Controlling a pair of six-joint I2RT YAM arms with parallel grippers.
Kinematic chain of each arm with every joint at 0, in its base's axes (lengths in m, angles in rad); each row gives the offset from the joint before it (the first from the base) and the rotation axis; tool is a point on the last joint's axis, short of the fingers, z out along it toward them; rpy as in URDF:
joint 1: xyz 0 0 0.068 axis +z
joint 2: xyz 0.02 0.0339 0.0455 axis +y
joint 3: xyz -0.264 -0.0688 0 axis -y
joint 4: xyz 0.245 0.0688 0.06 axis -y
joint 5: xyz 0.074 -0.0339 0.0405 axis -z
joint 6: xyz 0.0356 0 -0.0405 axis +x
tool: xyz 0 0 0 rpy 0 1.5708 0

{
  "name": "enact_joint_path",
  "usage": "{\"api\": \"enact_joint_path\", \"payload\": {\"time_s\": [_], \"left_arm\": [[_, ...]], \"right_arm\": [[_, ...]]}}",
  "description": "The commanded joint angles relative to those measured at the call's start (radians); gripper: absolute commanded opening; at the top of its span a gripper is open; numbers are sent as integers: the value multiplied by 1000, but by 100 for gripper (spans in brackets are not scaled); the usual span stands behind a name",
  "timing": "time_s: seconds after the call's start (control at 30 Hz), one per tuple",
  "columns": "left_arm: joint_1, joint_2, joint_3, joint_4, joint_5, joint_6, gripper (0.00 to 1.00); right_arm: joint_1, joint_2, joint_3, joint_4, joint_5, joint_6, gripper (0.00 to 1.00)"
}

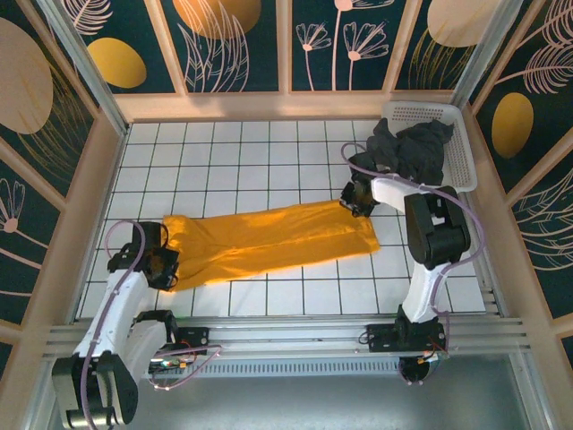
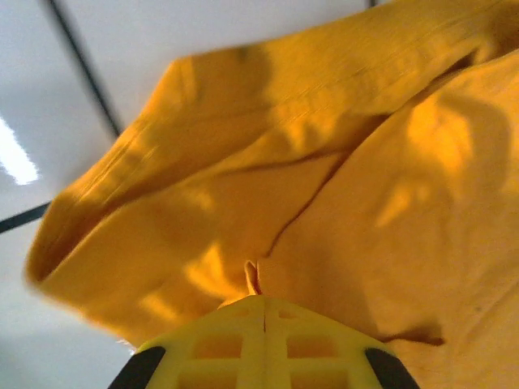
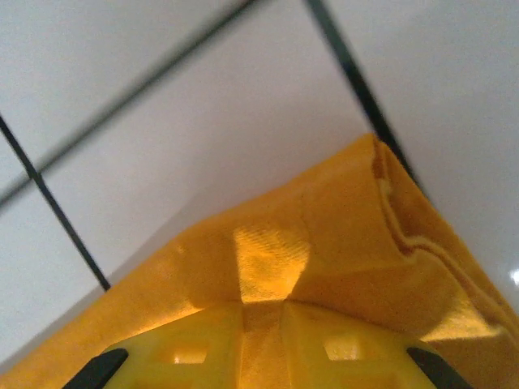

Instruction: Fold and stack the t-shirts

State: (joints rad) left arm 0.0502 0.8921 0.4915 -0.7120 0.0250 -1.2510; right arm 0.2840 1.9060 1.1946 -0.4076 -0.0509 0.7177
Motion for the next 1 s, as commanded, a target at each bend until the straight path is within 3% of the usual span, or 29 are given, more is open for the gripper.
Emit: {"api": "enact_joint_path", "payload": {"time_s": [0.0,0.2,0.33,0.47,0.6,0.67,0.83,0.97], "left_arm": [[-1,72,25,135,74,-18,0],[-17,9,79,-7,131,-79,0],[-72,-65,131,-146,159,-110,0],[-112,-84,188,-286,156,-54,0],[-132,-86,173,-317,167,12,0],[-145,-80,141,-282,192,32,0],[-156,-54,124,-212,185,36,0],[-159,-39,121,-174,184,31,0]], "right_arm": [[-12,71,45,-70,27,21,22],[5,20,54,-61,44,21,25],[37,-27,55,-58,63,-12,28],[68,-49,80,-80,108,-50,29],[95,-59,104,-69,104,-94,29],[130,-53,131,-35,73,-144,30],[260,19,214,44,-160,-210,29],[415,113,299,68,-252,-212,29]]}}
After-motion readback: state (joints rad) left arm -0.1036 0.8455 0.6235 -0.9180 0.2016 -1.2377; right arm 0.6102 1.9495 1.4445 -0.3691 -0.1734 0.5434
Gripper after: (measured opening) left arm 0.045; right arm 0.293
